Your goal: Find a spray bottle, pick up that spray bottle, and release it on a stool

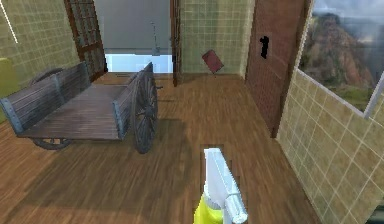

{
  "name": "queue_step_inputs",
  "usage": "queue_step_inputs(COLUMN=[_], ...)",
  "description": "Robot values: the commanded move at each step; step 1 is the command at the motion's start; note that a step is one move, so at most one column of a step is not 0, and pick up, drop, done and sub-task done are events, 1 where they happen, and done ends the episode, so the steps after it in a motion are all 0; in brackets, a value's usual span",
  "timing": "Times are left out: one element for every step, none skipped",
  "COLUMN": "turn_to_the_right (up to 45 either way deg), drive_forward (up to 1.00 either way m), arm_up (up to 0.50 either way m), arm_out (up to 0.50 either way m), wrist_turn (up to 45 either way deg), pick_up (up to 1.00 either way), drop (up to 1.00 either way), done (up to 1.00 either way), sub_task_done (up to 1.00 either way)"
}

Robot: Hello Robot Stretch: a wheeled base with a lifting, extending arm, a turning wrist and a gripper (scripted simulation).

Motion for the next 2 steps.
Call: queue_step_inputs(turn_to_the_right=[-45.0, -27.0], drive_forward=[0.00, 0.00], arm_up=[0.00, 0.00], arm_out=[0.00, 0.00], wrist_turn=[0.0, 0.0], pick_up=[0.00, 0.00], drop=[0.00, 0.00], done=[0.00, 0.00], sub_task_done=[0.00, 0.00])
